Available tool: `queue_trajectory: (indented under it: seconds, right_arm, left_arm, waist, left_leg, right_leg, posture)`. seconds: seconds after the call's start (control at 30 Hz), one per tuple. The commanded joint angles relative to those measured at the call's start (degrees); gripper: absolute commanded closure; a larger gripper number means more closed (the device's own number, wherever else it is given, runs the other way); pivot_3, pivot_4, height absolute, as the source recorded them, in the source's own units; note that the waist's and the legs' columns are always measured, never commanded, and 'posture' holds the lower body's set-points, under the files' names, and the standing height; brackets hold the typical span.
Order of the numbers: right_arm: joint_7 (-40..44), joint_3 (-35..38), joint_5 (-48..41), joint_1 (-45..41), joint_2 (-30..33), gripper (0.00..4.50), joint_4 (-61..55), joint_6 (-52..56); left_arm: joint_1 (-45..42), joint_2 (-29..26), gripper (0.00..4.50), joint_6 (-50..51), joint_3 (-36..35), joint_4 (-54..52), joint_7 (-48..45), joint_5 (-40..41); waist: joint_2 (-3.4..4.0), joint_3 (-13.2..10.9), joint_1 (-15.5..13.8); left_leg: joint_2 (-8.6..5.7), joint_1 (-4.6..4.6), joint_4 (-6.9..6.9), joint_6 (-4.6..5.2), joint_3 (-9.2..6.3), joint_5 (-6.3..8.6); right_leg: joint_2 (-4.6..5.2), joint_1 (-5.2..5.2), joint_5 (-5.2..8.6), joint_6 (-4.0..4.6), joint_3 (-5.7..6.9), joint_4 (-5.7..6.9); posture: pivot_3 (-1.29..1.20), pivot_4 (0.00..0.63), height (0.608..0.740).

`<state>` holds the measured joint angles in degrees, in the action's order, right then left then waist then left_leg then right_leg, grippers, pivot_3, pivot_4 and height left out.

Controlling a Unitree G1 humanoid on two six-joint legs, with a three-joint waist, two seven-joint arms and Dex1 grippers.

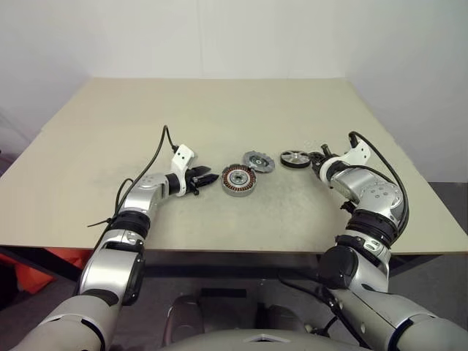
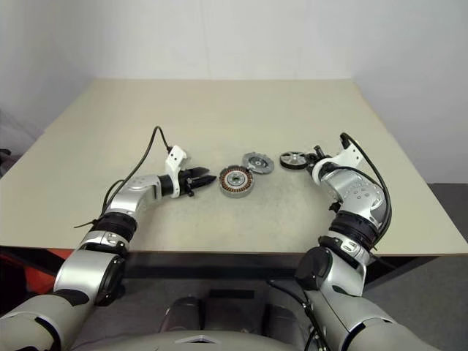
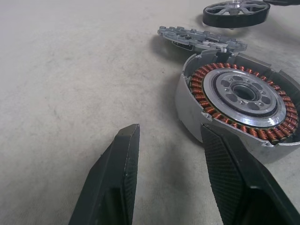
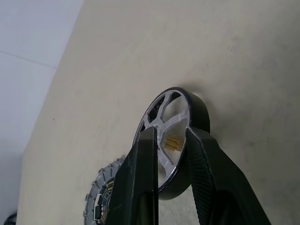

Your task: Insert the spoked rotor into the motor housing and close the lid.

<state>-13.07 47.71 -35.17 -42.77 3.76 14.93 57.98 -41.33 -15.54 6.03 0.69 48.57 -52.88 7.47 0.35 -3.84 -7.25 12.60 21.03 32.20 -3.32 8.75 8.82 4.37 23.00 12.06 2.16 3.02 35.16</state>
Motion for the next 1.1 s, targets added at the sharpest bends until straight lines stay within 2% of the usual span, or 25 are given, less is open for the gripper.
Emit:
queue_trajectory:
  seconds: [0.03,0.53,0.73,0.9,1.1]
  right_arm:
    - [-0.87,-2.02,-1.73,0.64,-0.33,3.57,-1.29,0.54]
    - [-1.25,-5.78,-4.53,3.21,-0.77,3.57,-8.08,-0.29]
    - [-2.6,-6.09,-5.58,2.85,0.16,1.67,-10.12,-0.73]
    - [-3.76,-5.87,-4.93,4.61,0.95,1.67,-9.81,-1.03]
    - [-7.51,-2.45,-9.29,6.02,-0.89,1.67,-10.03,1.04]
  left_arm:
    - [-0.91,-0.6,2.3,-1.11,-0.02,-1.33,-0.11,-0.11]
    - [-0.42,-0.8,2.3,-1.2,0.19,-1.59,-0.15,-0.27]
    - [-0.4,-0.71,2.3,-1.5,0.31,-1.27,-0.07,-0.45]
    - [-0.31,-0.78,2.3,-1.63,0.39,-1.35,0.01,-0.44]
    - [-0.02,-1.02,2.3,-1.63,0.53,-1.68,0.0,-0.46]
  waist:
    - [0.0,0.0,0.0]
    - [0.01,0.0,-0.04]
    - [0.01,0.0,-0.03]
    - [0.01,0.0,-0.04]
    - [0.01,0.0,-0.07]
  left_leg:
    - [0.0,0.0,-0.01,-0.01,0.0,0.0]
    - [0.0,0.04,-0.04,-0.02,0.0,-0.01]
    - [-0.01,0.04,-0.05,-0.02,0.0,-0.01]
    - [-0.01,0.05,-0.05,-0.03,0.0,-0.01]
    - [-0.01,0.06,-0.06,-0.02,0.0,-0.01]
  right_leg:
    - [0.0,0.0,0.0,0.0,0.0,0.0]
    - [0.0,0.03,0.0,-0.01,0.0,-0.05]
    - [0.0,0.03,0.0,-0.02,0.0,-0.06]
    - [0.0,0.03,0.0,-0.02,0.0,-0.06]
    - [0.0,0.03,0.0,-0.02,0.0,-0.08]
  posture:
    - [0.0,0.0,0.74]
    - [0.0,0.0,0.74]
    - [0.0,0.0,0.74]
    - [0.0,0.0,0.74]
    - [0.0,0.0,0.74]
